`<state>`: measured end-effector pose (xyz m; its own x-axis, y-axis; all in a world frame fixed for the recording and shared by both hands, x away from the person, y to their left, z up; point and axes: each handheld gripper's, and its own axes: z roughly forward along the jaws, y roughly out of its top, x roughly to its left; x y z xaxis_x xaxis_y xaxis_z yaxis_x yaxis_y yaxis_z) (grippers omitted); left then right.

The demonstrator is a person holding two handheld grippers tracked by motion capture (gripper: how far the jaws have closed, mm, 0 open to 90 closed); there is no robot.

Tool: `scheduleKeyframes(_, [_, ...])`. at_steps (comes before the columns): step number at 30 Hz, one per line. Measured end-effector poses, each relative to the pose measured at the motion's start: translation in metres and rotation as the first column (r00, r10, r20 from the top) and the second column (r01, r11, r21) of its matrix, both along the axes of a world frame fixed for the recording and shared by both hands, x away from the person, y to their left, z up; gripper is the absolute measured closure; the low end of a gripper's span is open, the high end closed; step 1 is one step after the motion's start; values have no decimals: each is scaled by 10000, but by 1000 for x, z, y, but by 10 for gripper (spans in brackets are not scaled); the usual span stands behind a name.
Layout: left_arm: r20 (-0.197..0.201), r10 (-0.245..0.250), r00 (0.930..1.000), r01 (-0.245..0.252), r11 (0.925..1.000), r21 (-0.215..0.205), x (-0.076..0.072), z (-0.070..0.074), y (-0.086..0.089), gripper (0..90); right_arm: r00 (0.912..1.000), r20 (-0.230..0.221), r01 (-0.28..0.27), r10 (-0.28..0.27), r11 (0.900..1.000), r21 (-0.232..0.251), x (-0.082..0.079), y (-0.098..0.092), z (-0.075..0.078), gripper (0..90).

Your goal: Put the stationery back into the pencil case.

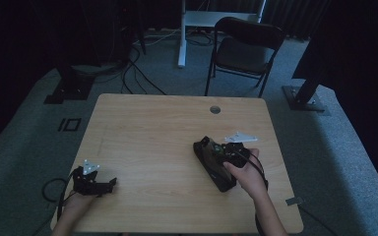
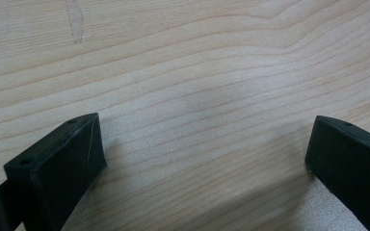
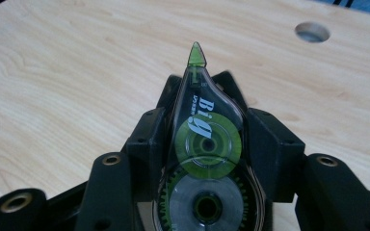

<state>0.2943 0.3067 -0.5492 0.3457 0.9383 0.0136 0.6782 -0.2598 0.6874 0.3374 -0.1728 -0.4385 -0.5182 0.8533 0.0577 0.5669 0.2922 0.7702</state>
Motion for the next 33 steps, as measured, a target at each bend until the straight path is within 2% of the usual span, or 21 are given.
scheduleKeyframes(10, [-6,-8,10000,8,10000,9,0,0,0,2,9988,-493,32,-51,9993,-373,7,7,-15,498])
scheduleKeyframes(14, [-2,-8,10000,8,10000,11,0,0,0,2,9965,-832,-42,-3,9985,-541,10,11,-22,499])
scheduleKeyframes(25, [-3,-6,10000,6,10000,8,0,0,0,2,9899,-1409,37,-152,9967,-816,19,19,-34,499])
scheduleKeyframes(27, [-2,-8,10000,8,10000,8,0,0,0,2,9895,-1435,24,-175,9945,-1044,20,21,-36,499])
scheduleKeyframes(33, [-2,-7,10000,7,10000,8,0,0,0,2,9860,-1660,-51,-169,9914,-1311,24,23,-40,499])
